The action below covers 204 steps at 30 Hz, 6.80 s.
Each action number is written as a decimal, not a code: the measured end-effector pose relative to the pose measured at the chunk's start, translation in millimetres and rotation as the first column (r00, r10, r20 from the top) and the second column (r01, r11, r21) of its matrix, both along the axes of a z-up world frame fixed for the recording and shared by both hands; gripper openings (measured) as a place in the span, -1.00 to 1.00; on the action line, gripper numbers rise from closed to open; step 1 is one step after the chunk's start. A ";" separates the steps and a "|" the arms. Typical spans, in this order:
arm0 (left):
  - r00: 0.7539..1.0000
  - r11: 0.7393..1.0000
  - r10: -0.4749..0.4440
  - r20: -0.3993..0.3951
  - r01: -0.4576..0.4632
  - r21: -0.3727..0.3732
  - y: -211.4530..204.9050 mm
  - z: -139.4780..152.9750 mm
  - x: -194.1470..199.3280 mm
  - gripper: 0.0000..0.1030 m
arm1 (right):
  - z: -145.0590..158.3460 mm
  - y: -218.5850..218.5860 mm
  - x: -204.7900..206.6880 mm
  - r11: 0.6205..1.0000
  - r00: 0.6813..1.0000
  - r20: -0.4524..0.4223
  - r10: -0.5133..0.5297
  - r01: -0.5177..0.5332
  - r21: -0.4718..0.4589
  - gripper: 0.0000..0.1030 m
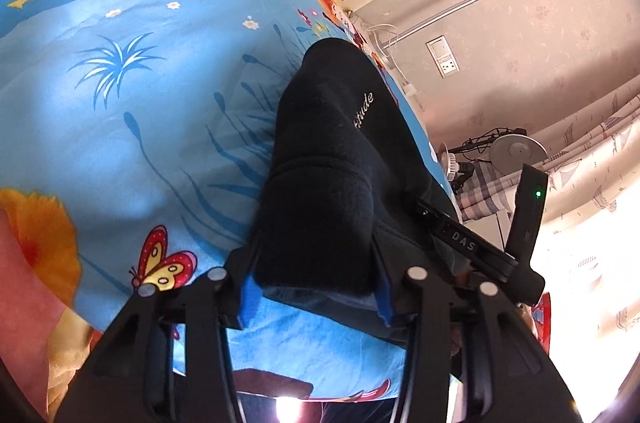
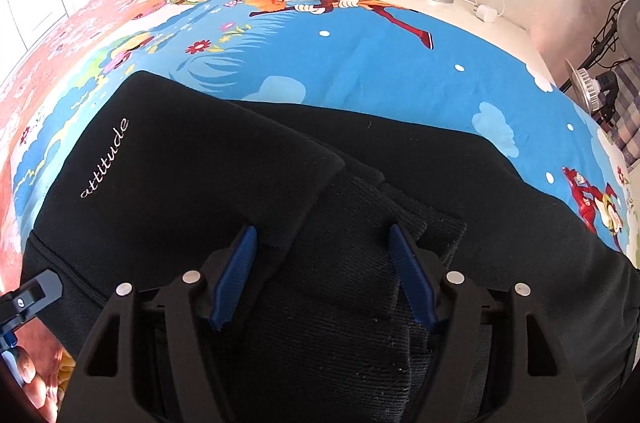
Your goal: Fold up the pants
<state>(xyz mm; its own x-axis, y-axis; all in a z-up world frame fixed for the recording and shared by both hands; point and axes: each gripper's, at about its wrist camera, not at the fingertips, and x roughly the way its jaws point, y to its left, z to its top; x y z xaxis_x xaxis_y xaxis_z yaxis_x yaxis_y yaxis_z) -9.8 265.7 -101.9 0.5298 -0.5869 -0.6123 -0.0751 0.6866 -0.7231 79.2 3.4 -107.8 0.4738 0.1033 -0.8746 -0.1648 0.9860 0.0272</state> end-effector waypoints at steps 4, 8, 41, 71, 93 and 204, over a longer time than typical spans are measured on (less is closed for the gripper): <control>0.999 0.993 -0.007 0.042 0.002 0.115 -11.2 37.9 -2.3 -0.37 | 8.4 -12.7 1.4 0.988 0.998 -0.051 0.045 -0.037 0.148 0.71; 0.983 0.931 -0.102 0.156 0.039 0.364 -56.0 106.3 -6.3 -0.40 | 38.7 -50.8 0.1 0.959 0.998 -0.062 0.011 0.007 0.285 0.74; 0.411 0.011 -0.910 0.061 -0.123 0.992 -485.9 13.3 -177.8 0.42 | -14.8 -310.2 -35.9 0.724 0.925 -0.380 0.032 0.240 0.647 0.70; 0.368 -0.075 -0.929 0.025 -0.254 0.964 -466.2 -16.0 -184.1 0.41 | -12.1 -332.1 -14.8 0.705 0.903 -0.429 -0.041 0.330 0.628 -0.24; 0.142 0.020 -0.988 0.063 -0.289 0.957 -536.5 28.2 -233.7 -0.59 | 59.9 -450.5 -79.4 0.739 0.915 -0.317 -0.251 0.392 0.547 -0.57; 0.643 0.651 -0.726 0.243 0.531 0.542 -377.1 78.9 136.3 0.13 | 13.8 -347.1 -294.9 0.631 0.686 -0.044 -0.726 0.690 0.354 0.00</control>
